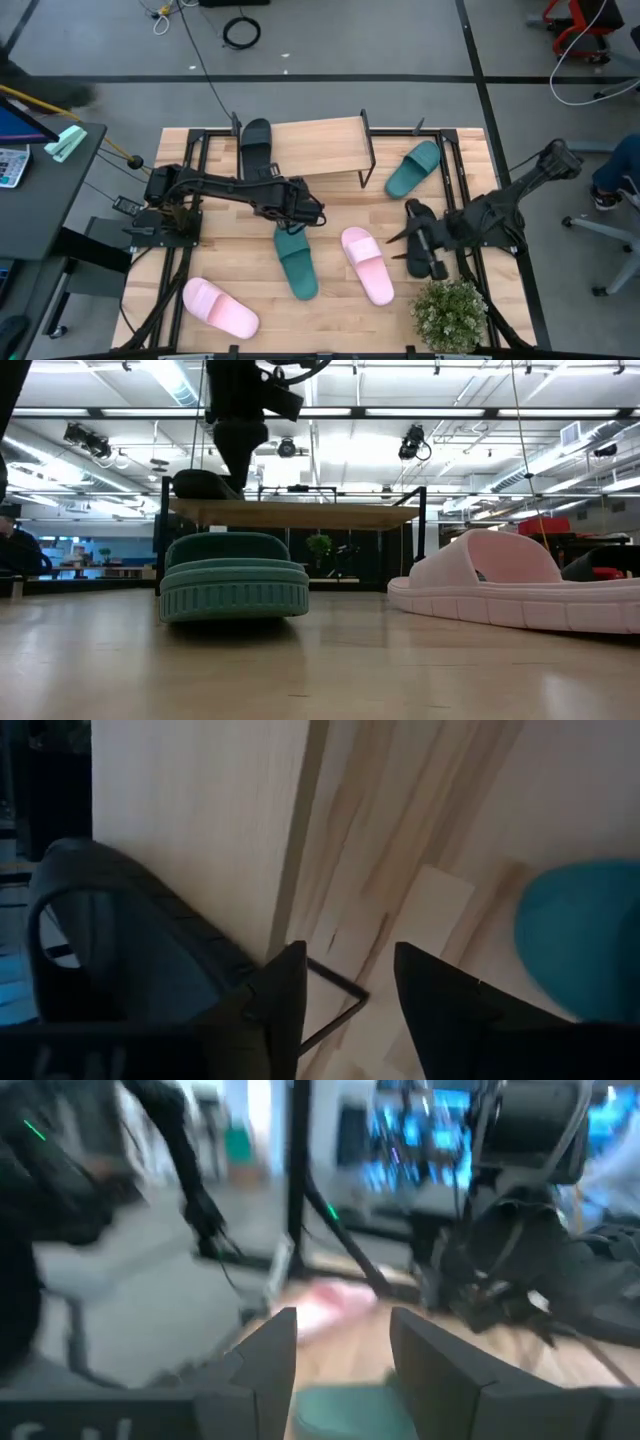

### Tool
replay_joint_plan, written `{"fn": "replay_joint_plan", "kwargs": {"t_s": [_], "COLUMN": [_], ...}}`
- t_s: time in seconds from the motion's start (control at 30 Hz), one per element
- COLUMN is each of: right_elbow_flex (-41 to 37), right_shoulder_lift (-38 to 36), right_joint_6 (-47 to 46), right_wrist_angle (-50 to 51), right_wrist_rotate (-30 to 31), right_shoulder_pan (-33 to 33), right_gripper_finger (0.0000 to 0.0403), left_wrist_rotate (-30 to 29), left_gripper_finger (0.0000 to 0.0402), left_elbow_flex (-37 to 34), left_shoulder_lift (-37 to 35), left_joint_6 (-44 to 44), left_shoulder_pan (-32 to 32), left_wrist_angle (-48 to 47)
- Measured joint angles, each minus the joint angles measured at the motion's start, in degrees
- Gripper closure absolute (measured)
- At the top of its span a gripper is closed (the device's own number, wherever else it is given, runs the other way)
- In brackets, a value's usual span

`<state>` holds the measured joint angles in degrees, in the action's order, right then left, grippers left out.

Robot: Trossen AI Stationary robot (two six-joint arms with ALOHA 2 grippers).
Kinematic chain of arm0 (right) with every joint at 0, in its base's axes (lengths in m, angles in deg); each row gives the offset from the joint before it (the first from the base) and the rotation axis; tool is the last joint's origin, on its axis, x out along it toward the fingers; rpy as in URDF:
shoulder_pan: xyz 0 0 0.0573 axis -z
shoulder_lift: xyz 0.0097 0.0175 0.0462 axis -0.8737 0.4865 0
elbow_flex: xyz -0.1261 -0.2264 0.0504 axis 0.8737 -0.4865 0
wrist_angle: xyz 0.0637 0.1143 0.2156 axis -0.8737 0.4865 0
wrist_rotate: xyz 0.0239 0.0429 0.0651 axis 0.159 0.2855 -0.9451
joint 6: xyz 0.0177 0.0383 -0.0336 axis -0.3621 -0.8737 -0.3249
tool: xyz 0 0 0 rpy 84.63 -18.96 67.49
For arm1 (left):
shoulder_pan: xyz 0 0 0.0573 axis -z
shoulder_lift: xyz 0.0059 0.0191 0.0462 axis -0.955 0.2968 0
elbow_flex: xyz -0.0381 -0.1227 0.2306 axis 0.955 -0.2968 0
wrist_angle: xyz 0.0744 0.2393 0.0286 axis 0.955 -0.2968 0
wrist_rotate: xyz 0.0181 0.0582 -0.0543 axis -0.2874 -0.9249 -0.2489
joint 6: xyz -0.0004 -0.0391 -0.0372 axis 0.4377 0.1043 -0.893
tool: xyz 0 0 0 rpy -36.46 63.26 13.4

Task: Pick and place slides into the shelf
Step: Put the black slipper on the shelf

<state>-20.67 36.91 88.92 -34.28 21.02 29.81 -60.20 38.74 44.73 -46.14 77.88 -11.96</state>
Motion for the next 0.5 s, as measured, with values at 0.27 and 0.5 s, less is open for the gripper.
{"fn": "replay_joint_plan", "kwargs": {"t_s": [0.27,0.5], "right_elbow_flex": [18.4,21.5], "right_shoulder_lift": [18.8,29.6], "right_joint_6": [-18.5,-37.1], "right_wrist_angle": [31.4,39.0], "right_wrist_rotate": [5.9,0.0], "right_shoulder_pan": [0.2,0.1], "right_gripper_finger": [0.0233,0.0233], "left_wrist_rotate": [-4.1,-4.1], "left_gripper_finger": [0.0247,0.0242], "left_elbow_flex": [0.1,0.1], "left_shoulder_lift": [-6.6,-16.5], "left_joint_6": [-3.4,-7.9], "left_shoulder_pan": [2.5,7.3], "left_wrist_angle": [-0.1,0.6]}}
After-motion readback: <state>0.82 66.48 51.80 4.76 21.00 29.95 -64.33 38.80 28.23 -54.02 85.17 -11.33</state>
